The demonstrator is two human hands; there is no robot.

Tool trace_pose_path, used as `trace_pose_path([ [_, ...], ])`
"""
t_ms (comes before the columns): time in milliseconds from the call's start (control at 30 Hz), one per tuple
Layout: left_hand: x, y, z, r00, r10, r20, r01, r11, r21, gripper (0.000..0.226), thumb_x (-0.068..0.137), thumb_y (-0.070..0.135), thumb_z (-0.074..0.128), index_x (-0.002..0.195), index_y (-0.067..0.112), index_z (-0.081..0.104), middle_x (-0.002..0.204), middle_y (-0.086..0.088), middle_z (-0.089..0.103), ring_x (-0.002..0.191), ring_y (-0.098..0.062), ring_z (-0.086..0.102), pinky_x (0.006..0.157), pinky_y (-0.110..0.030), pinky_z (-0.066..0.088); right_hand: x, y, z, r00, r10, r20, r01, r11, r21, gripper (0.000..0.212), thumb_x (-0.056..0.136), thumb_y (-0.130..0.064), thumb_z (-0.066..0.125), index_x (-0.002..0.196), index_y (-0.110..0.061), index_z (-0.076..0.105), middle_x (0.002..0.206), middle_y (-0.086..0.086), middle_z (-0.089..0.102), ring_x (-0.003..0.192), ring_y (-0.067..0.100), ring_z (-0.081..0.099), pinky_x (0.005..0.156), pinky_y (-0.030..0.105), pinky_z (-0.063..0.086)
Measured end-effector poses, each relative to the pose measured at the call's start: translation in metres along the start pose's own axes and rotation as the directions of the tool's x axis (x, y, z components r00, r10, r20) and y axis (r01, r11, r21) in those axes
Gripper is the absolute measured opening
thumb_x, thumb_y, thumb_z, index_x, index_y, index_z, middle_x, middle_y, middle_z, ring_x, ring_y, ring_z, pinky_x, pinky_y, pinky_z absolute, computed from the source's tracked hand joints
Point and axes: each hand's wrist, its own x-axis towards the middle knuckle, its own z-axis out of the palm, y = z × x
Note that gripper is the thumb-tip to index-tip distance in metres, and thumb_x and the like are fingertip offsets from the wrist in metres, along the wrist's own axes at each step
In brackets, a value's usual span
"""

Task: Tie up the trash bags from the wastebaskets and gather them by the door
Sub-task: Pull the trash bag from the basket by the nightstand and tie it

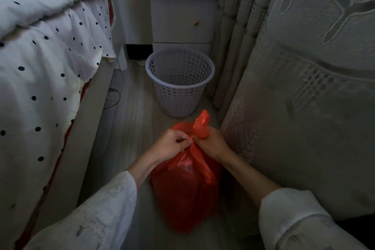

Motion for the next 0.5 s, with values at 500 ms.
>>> trace_pose_path([
  [500, -0.008, 0.013, -0.001, 0.999, -0.038, -0.027, 0.037, 0.999, -0.028, 0.016, 0.082, 0.007, 0.063, 0.067, 0.012, 0.064, 0.058, 0.003, 0.059, 0.042, 0.008, 0.052, 0.047, -0.003, 0.037, 0.017, 0.011, -0.009, 0.869, 0.252, 0.426, -0.492, 0.531, 0.69, 0.028, 0.085, 0.01, 0.043, 0.081, -0.012, 0.061, 0.049, -0.006, 0.065, 0.055, 0.008, 0.051, 0.056, 0.018, 0.04],
])
